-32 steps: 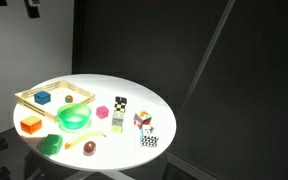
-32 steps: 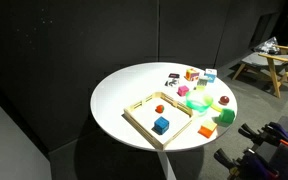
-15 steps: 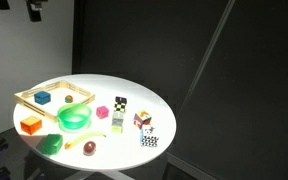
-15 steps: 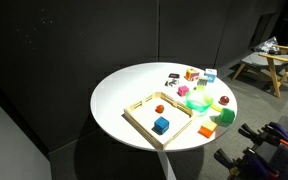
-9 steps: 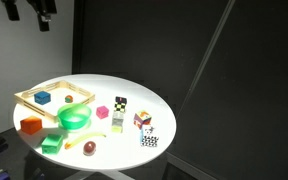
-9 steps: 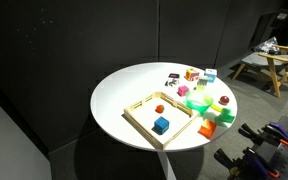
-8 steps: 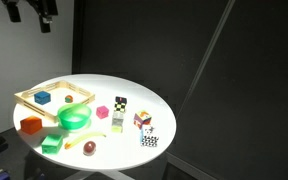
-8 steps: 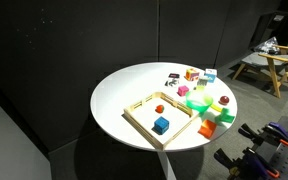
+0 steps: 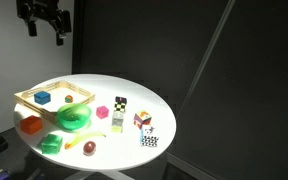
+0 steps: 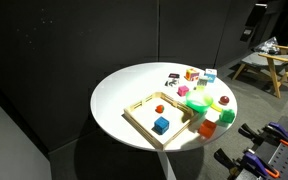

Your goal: Move the toy strawberry from the tray to the bowl

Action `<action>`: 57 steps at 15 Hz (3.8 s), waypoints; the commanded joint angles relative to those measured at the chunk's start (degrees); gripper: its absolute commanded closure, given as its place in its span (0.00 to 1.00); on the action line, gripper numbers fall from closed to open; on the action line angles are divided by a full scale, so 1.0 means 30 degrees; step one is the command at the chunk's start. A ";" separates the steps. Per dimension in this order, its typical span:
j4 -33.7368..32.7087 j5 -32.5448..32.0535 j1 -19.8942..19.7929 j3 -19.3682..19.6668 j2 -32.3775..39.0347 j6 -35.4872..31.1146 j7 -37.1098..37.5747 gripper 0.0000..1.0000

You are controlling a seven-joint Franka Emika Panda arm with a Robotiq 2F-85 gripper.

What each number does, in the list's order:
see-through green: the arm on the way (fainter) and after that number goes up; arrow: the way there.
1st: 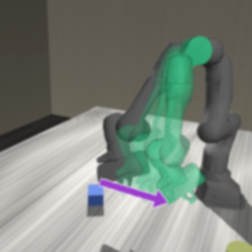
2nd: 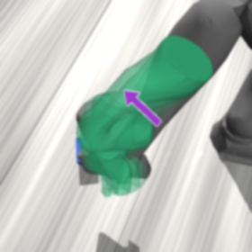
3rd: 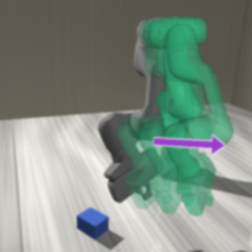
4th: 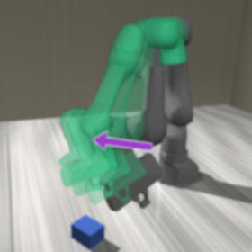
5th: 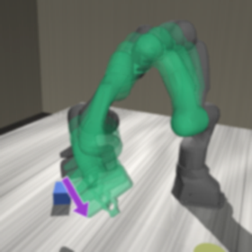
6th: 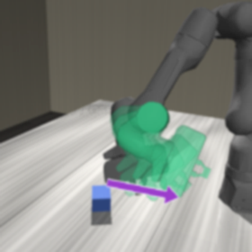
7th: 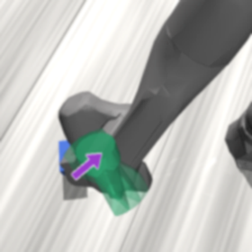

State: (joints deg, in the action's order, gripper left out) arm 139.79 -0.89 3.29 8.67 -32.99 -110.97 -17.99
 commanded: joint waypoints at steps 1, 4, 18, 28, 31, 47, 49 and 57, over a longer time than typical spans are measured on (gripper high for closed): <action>-0.1489 0.0769 0.0340 -0.0001 0.2300 -0.0292 -0.1192 0.00; -0.2278 0.0908 0.0171 -0.0323 0.4165 -0.0847 -0.0628 0.00; -0.4743 0.0171 -0.0191 -0.2312 1.0479 -0.3340 0.3110 0.00; -0.4727 -0.0839 -0.0118 -0.3056 1.1640 -0.4989 0.5081 0.00; -0.4688 -0.0840 -0.0115 -0.3073 1.1663 -0.4990 0.5081 0.00; -0.5491 -0.0178 0.0112 -0.3850 1.3689 -0.6550 0.4610 0.00; -0.5838 -0.0133 0.0088 -0.3987 1.4242 -0.6709 0.4168 0.00; -0.7611 -0.0375 0.0119 -0.4619 1.6542 -0.6831 0.1820 0.00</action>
State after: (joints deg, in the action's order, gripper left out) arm 120.08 -2.50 3.84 -4.36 13.81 -131.52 -9.72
